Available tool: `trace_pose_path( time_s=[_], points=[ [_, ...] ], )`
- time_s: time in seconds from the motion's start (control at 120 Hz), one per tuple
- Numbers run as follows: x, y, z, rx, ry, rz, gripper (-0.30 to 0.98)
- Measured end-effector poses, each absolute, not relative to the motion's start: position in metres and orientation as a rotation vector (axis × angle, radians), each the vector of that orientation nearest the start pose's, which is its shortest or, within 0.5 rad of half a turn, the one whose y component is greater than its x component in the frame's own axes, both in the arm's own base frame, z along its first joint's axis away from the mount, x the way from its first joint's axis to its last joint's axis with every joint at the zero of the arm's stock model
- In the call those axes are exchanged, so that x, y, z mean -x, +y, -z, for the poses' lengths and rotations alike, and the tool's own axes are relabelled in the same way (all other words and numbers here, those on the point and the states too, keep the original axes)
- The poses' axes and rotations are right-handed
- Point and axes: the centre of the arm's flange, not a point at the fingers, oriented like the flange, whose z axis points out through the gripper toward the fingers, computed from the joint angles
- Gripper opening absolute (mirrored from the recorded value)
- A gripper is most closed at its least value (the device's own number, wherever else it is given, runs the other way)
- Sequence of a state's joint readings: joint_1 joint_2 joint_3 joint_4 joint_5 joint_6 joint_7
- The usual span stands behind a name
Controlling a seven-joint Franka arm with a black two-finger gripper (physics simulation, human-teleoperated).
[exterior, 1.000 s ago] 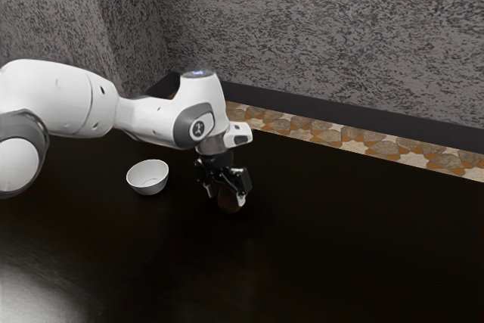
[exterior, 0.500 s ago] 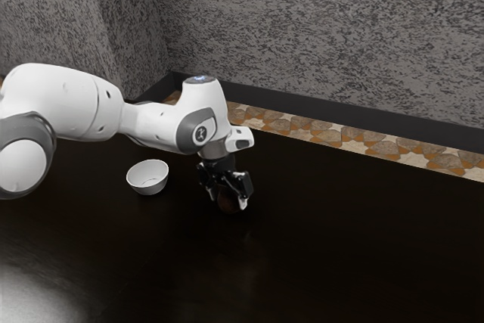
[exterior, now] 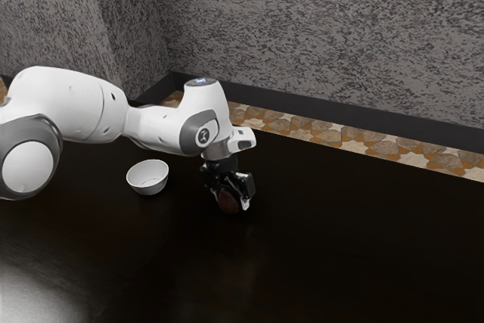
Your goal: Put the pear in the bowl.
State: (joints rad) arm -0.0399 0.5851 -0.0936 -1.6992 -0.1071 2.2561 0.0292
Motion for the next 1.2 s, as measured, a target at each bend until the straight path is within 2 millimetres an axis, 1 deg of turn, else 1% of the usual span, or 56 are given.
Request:
trace_pose_path(
  time_s=[0.083,0.242,0.375,0.475,0.525,0.592,0.658,0.742,0.867,0.95,0.992,1.05,1.2],
  points=[
    [-0.668,-0.085,-0.254,3.272,0.128,-0.054,0.48],
    [-0.669,-0.083,-0.259,3.266,0.127,-0.040,0.36],
    [-0.670,-0.080,-0.271,3.253,0.123,-0.016,0.27],
    [-0.673,-0.064,-0.296,3.235,0.089,0.022,0.23],
    [-0.673,-0.052,-0.315,3.224,0.063,0.048,0.20],
    [-0.673,-0.026,-0.339,3.215,0.005,0.073,0.18],
    [-0.671,0.004,-0.351,3.208,-0.063,0.073,0.21],
    [-0.667,0.048,-0.354,3.200,-0.160,0.053,0.25],
    [-0.658,0.118,-0.344,3.190,-0.306,0.011,0.29],
    [-0.660,0.150,-0.337,3.182,-0.362,0.005,0.29],
    [-0.660,0.162,-0.331,3.180,-0.380,-0.005,0.30],
    [-0.661,0.172,-0.327,3.179,-0.389,-0.010,0.30],
    [-0.661,0.176,-0.321,3.184,-0.372,-0.024,0.34]
  ],
)
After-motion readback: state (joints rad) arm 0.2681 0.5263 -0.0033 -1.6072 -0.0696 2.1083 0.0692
